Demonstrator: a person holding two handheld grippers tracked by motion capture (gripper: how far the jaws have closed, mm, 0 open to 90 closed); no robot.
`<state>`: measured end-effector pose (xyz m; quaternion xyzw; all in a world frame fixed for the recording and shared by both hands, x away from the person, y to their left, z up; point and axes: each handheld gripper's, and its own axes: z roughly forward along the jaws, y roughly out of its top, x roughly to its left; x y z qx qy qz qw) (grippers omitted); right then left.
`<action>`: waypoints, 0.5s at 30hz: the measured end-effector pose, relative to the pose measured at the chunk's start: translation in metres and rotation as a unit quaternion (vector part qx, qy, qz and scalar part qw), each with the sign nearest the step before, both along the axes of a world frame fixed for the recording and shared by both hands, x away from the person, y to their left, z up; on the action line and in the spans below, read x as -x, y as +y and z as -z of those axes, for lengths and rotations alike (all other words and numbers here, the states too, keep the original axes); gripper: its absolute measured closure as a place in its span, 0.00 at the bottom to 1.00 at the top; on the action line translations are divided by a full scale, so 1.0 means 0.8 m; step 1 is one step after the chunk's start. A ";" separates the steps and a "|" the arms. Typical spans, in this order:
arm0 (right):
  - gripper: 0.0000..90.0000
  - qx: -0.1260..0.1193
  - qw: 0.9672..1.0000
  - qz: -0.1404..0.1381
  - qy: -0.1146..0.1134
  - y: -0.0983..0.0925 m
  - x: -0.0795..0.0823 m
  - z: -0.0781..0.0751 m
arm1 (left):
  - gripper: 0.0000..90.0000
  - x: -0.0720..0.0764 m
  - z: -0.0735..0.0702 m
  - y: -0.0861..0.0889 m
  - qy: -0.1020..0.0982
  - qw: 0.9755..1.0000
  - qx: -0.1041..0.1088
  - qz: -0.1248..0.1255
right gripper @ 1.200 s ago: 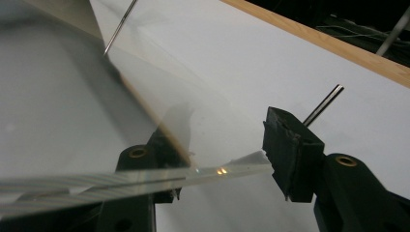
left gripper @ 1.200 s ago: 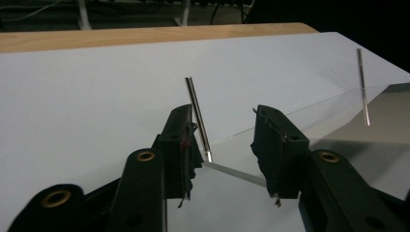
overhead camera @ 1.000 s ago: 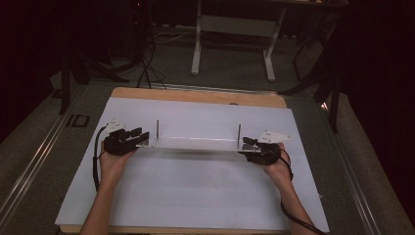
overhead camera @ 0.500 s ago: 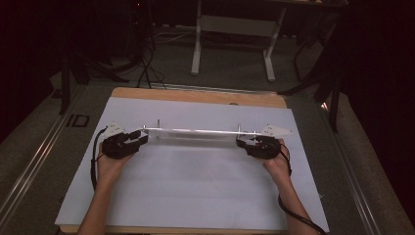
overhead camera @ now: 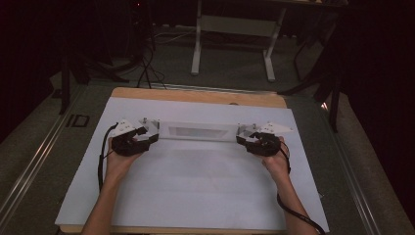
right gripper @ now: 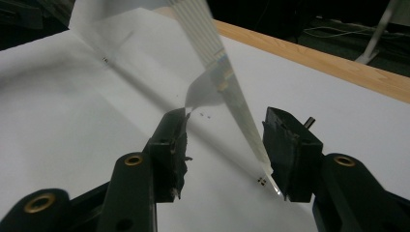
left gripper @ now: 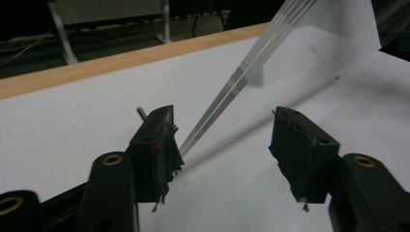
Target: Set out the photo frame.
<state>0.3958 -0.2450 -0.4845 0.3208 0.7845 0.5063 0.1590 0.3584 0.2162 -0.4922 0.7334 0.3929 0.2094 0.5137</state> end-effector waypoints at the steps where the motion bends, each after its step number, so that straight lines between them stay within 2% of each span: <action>1: 0.57 -0.001 1.000 0.001 0.001 0.000 0.000 0.000 | 0.45 -0.001 -0.001 -0.001 -0.003 1.000 -0.001 -0.001; 7: 0.57 -0.003 1.000 0.003 0.001 0.001 -0.002 -0.001 | 0.45 -0.006 -0.005 -0.010 -0.015 1.000 -0.004 0.003; 15: 0.57 -0.008 1.000 0.011 -0.001 0.001 -0.004 -0.001 | 0.45 -0.009 -0.006 -0.016 -0.019 1.000 -0.010 -0.005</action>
